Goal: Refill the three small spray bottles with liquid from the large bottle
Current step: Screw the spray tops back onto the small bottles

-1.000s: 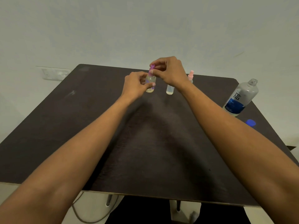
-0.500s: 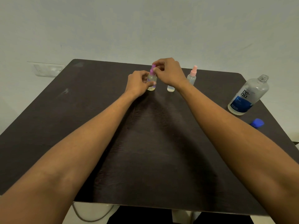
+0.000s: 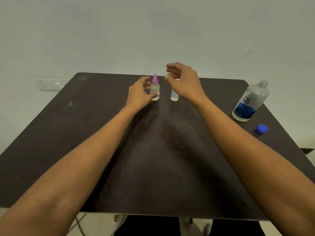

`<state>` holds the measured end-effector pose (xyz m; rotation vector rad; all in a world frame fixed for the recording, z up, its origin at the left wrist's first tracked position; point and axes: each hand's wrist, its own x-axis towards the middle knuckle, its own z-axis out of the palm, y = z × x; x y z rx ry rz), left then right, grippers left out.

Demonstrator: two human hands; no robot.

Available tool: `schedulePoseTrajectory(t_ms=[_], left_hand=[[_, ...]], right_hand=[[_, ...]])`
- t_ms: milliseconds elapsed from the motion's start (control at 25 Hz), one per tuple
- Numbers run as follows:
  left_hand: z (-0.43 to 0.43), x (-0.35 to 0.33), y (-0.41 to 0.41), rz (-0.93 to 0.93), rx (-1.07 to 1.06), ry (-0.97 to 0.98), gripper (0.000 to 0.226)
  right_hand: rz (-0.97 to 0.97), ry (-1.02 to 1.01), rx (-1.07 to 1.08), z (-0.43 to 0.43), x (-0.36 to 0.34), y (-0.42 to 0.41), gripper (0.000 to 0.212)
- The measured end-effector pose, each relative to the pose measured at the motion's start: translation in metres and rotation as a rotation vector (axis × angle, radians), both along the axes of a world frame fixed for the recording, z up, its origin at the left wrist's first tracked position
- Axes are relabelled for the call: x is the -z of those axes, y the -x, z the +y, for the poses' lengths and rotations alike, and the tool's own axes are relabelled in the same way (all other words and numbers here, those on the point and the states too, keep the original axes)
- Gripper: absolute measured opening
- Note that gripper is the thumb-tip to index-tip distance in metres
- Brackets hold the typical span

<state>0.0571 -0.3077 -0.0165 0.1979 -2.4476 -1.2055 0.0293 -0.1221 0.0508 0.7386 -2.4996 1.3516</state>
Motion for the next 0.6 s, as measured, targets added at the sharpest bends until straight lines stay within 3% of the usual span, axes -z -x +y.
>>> schedulePoseTrajectory(t_ms=[240, 600], left_hand=[[0.045, -0.033, -0.060, 0.206, -0.003, -0.011, 0.059], [0.134, -0.049, -0.133, 0.267, 0.229, -0.038, 0.042]], right_hand=[[0.026, 0.092, 0.019, 0.088, -0.014, -0.065, 0.039], [0.065, 0.109, 0.071, 0.165, -0.007, -0.132, 0.040]])
